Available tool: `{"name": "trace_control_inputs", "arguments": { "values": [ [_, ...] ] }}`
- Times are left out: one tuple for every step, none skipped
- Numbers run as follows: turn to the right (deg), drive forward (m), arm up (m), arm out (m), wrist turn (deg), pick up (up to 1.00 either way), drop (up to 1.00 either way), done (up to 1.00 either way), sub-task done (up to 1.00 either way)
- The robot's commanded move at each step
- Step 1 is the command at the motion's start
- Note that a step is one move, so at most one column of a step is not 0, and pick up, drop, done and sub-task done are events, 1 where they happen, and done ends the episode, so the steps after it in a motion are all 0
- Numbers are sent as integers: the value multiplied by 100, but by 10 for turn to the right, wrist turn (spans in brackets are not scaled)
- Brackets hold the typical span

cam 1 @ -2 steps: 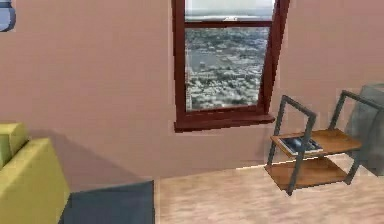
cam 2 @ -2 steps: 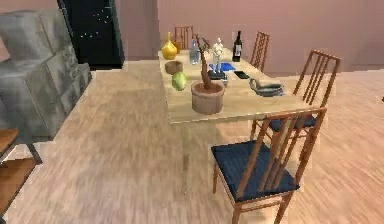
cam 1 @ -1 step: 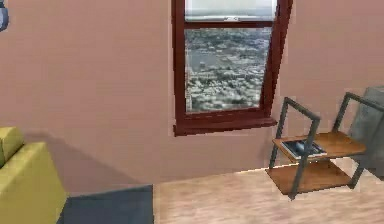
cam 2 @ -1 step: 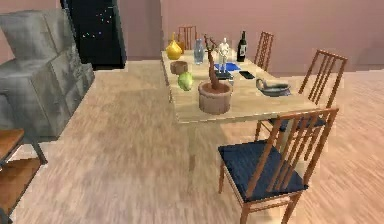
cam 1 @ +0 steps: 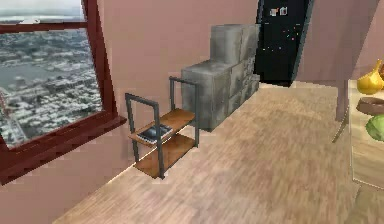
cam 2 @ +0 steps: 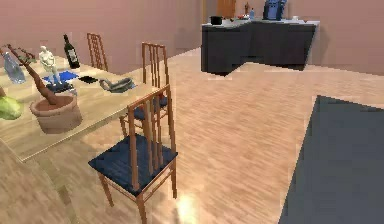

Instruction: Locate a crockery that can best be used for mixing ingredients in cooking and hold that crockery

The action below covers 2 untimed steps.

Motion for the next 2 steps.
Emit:
{"name": "trace_control_inputs", "arguments": {
  "values": [
    [90,0,0,0,0,0,0,0,0],
    [0,75,0,0,0,0,0,0,0]
  ]
}}
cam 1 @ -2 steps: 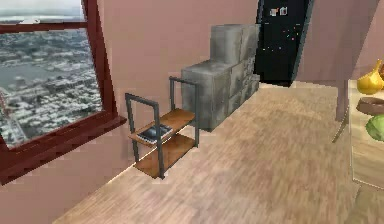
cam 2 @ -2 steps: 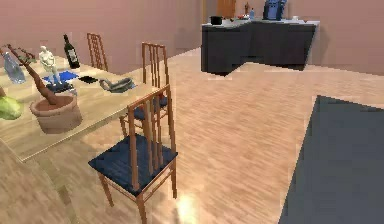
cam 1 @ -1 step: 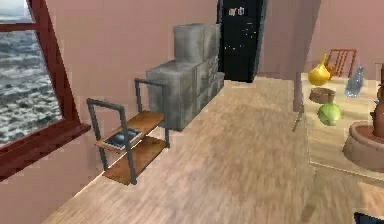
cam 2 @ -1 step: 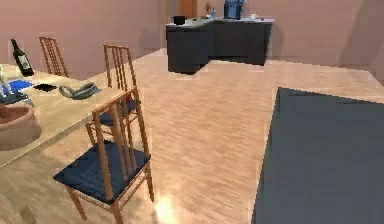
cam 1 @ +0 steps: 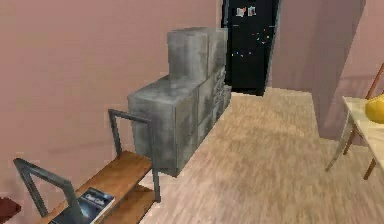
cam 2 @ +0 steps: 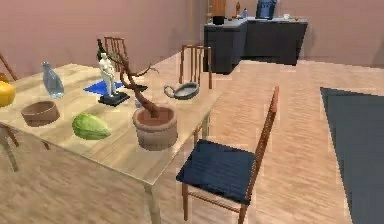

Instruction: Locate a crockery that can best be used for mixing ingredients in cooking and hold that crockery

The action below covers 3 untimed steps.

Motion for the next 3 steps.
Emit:
{"name": "trace_control_inputs", "arguments": {
  "values": [
    [-360,0,0,0,0,0,0,0,0],
    [450,0,0,0,0,0,0,0,0],
    [210,0,0,0,0,0,0,0,0]
  ]
}}
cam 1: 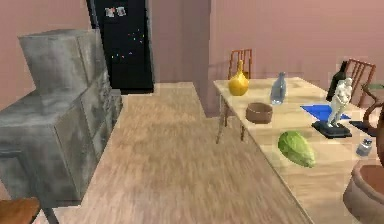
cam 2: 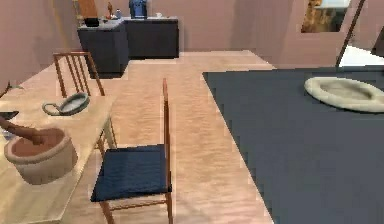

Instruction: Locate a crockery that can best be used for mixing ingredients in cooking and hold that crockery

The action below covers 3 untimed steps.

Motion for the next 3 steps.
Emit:
{"name": "trace_control_inputs", "arguments": {
  "values": [
    [0,95,0,0,0,0,0,0,0],
    [-300,0,0,0,0,0,0,0,0],
    [0,0,50,0,0,0,0,0,0]
  ]
}}
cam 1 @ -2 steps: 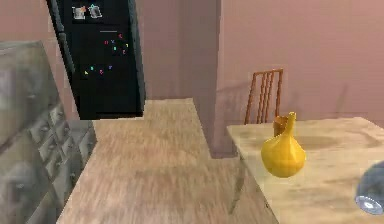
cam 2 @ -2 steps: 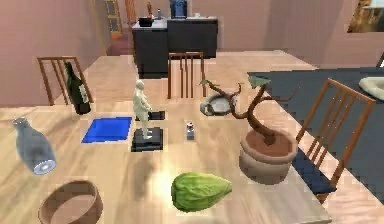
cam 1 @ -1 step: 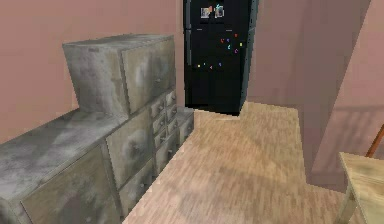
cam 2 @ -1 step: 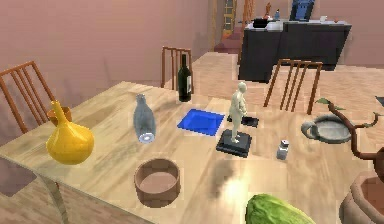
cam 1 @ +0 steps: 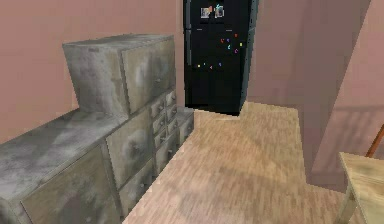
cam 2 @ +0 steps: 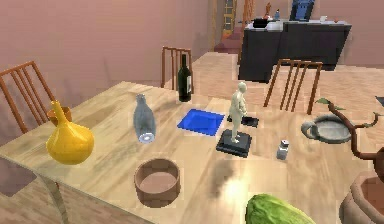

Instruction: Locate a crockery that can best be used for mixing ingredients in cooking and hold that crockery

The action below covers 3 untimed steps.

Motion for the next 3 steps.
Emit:
{"name": "trace_control_inputs", "arguments": {
  "values": [
    [0,0,36,0,0,0,0,0,0],
    [0,0,0,16,0,0,0,0,0],
    [0,0,0,0,450,0,0,0,0]
  ]
}}
